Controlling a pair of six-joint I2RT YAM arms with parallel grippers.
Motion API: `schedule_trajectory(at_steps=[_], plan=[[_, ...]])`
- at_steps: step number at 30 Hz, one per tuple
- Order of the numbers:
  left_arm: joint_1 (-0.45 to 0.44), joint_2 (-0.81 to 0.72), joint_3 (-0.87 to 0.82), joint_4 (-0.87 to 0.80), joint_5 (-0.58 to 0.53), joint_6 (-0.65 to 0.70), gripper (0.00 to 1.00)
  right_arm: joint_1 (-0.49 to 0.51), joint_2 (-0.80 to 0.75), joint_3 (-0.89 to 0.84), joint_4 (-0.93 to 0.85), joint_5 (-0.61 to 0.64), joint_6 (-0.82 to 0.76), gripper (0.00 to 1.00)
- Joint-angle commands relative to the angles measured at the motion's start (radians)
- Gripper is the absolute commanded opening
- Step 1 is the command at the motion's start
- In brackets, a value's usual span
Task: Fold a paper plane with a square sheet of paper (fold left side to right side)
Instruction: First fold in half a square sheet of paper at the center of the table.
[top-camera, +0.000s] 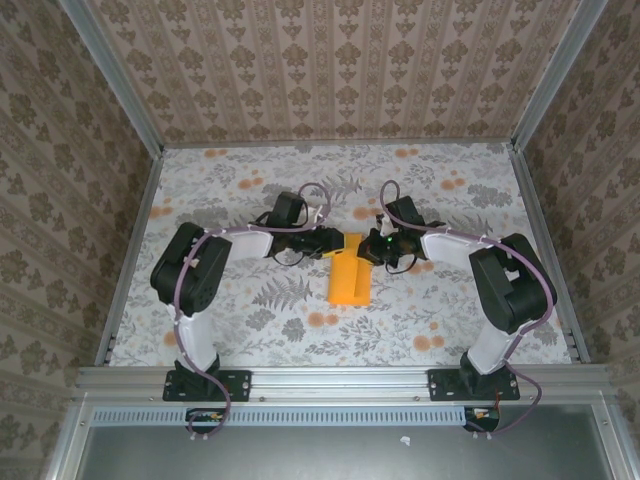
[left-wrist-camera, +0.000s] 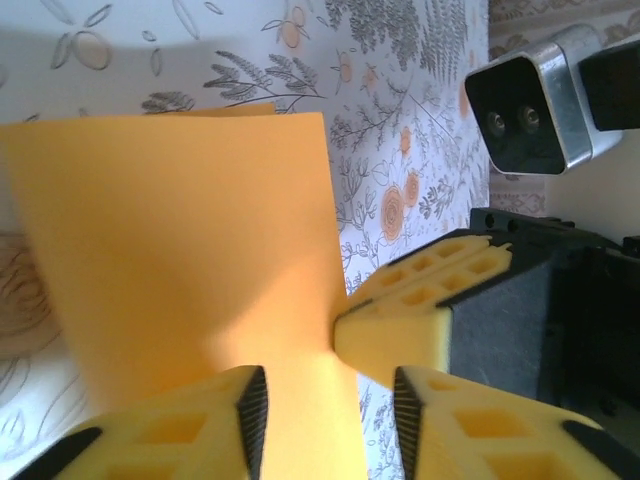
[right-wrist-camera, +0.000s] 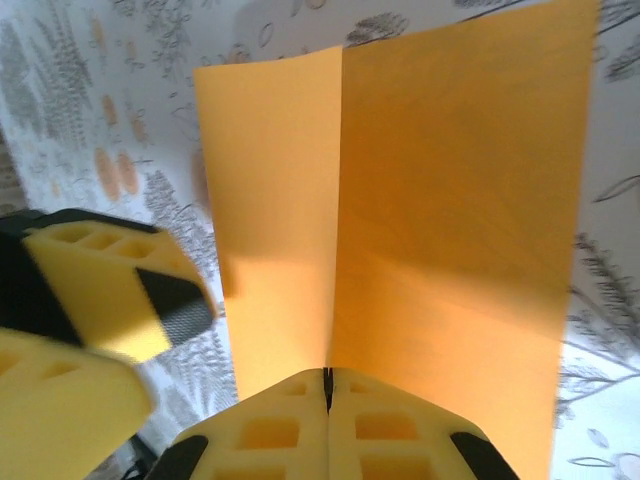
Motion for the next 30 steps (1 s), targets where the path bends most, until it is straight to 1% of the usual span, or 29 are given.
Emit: schedule_trajectory(at_steps=[1, 4, 6, 7, 11, 16, 22, 25, 28, 30], plan=[[0.012, -0.119, 0.008, -0.173, -0.09, 0.103, 0.48, 0.003, -0.008, 0.046, -0.124, 0.099, -0.067, 0.0], [0.001, -0.139, 0.026, -0.315, -0.161, 0.177, 0.54, 0.002, 0.007, 0.063, -0.147, 0.127, -0.086, 0.0], [-0.016, -0.127, 0.032, -0.346, -0.162, 0.186, 0.57, 0.002, 0.019, 0.071, -0.155, 0.135, -0.09, 0.0], [-0.025, -0.114, 0.037, -0.358, -0.192, 0.187, 0.58, 0.002, 0.023, 0.074, -0.158, 0.141, -0.092, 0.0], [-0.069, -0.057, 0.077, -0.395, -0.242, 0.179, 0.6, 0.003, 0.034, 0.083, -0.179, 0.16, -0.098, 0.0], [-0.104, 0.006, 0.146, -0.465, -0.314, 0.175, 0.58, 0.005, 0.04, 0.09, -0.2, 0.167, -0.109, 0.01], [-0.133, 0.052, 0.198, -0.558, -0.382, 0.194, 0.51, 0.005, 0.032, 0.088, -0.197, 0.173, -0.112, 0.05], [-0.145, 0.066, 0.206, -0.567, -0.397, 0.184, 0.5, 0.004, 0.007, 0.077, -0.185, 0.187, -0.114, 0.09], [-0.158, 0.083, 0.221, -0.579, -0.409, 0.183, 0.49, 0.002, -0.04, 0.061, -0.185, 0.235, -0.125, 0.19], [-0.165, 0.093, 0.231, -0.588, -0.414, 0.181, 0.49, -0.004, -0.085, 0.043, -0.189, 0.283, -0.129, 0.28]])
